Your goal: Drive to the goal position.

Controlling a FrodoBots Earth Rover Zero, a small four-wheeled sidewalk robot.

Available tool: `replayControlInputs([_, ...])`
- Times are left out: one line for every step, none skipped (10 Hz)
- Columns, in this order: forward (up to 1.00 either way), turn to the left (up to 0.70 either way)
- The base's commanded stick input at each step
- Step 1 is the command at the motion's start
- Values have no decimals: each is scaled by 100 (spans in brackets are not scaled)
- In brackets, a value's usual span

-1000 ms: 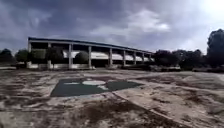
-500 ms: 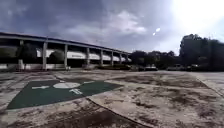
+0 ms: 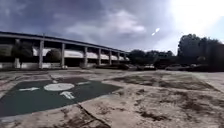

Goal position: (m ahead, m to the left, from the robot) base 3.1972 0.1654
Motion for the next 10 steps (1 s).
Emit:
replayControlInputs([70,0])
replayControlInputs([70,0])
replayControlInputs([70,0])
replayControlInputs([70,5])
replayControlInputs([70,23])
replayControlInputs([70,24])
replayControlInputs([70,0])
replayControlInputs([70,0])
replayControlInputs([70,0])
replayControlInputs([70,0])
